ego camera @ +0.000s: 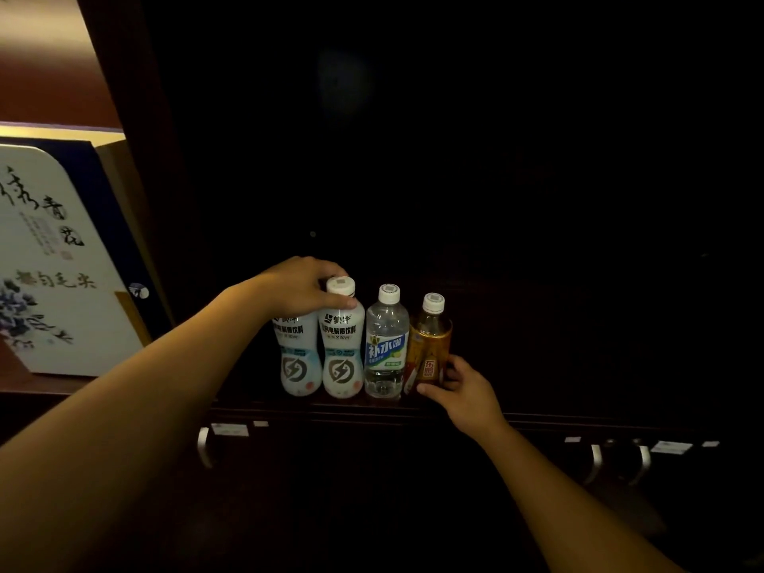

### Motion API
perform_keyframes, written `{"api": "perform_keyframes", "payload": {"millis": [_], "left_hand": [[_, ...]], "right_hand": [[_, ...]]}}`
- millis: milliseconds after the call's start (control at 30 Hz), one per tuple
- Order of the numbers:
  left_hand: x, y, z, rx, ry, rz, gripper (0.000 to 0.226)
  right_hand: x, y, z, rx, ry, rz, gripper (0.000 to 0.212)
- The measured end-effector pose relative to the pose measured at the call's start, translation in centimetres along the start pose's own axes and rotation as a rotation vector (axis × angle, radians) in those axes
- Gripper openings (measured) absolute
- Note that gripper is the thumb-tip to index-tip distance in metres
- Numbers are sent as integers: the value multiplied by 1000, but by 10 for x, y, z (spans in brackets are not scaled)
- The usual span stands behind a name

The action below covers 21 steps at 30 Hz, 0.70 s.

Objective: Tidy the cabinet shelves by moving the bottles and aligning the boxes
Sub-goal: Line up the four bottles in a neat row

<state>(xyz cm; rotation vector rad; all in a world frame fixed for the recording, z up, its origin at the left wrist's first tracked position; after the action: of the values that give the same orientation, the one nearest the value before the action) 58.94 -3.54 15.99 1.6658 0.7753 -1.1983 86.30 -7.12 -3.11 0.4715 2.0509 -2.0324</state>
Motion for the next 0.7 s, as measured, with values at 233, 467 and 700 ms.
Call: {"api": "perform_keyframes", "payload": {"millis": [233,467,700], "left_hand": [[1,-2,1,-17,16,-21,56],[-6,-6,21,-40,232,-13,70],[-18,-12,70,-34,424,-52,53]], "right_hand": [[2,-4,4,20,-12,22,77],[0,-14,8,-7,-50,127,62],[-23,-58,31,-182,187,247,52]]}}
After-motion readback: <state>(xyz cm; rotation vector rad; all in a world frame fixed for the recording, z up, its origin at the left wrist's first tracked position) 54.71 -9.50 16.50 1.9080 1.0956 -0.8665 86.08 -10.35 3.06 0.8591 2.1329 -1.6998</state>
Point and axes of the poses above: each hand's wrist, its own z-axis away from the middle knuckle, its own x-axis out of the palm, y = z × x, the point moved 6 cm from there along -z, towards the middle knuckle, and after that the axes turned 3 degrees about -z, right-handed, at the moved point
